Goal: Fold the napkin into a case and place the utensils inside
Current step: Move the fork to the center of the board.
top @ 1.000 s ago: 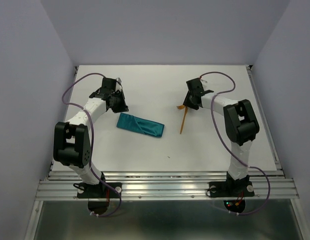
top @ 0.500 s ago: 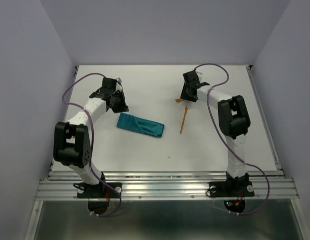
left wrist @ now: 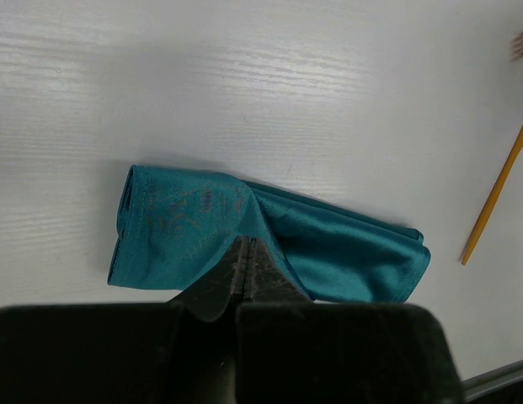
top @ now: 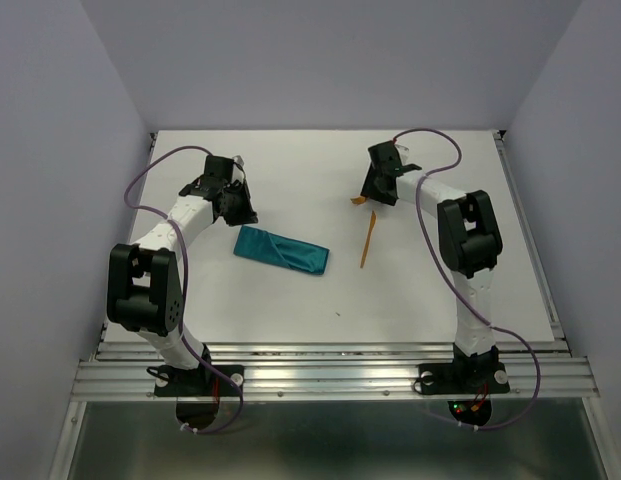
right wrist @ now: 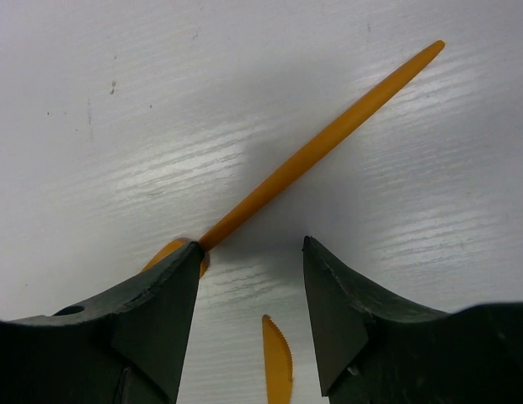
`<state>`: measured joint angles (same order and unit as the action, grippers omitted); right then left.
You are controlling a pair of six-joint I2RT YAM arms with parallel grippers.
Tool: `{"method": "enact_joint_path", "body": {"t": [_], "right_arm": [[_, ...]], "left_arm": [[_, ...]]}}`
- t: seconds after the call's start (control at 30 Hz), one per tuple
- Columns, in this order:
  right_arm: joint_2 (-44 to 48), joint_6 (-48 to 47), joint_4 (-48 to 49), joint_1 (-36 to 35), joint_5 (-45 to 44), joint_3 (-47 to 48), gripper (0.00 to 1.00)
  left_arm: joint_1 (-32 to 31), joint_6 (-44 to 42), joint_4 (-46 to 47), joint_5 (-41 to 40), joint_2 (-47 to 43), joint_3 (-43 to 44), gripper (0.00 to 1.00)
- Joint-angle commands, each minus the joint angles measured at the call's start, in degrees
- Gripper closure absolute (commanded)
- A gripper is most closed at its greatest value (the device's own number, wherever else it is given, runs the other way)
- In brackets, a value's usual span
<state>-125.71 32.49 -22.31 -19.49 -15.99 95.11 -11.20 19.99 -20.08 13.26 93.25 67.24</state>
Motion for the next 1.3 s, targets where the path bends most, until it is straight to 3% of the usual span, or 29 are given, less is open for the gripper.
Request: {"method": "enact_joint_path", "body": {"t": [0.0,0.7,0.97,1.27], "right_arm": [[0.20,2.40,-0.28,0.94,0.69,1.92,0.43],[-3.84,3.63,0.07,1.47,1.66,7.19,0.43],[-5.95,3.37,-0.45,2.00,2.19,9.74,0.39],[-11.57,-4.09,-7.57,0.68,-3.69,18.18,0.50]], "left_arm": [[-0.40,-1.00,-0.32,0.10,-2.55,1.31,0.99],[-0.40,-1.27,0.04,0.45,-1.59,1.22,0.99],[-0.40,-1.62,-0.05,0.54,-0.79,1.75,0.99],[-0.40,-1.62,-0.14,0.63,0.26,2.37,0.99]]}}
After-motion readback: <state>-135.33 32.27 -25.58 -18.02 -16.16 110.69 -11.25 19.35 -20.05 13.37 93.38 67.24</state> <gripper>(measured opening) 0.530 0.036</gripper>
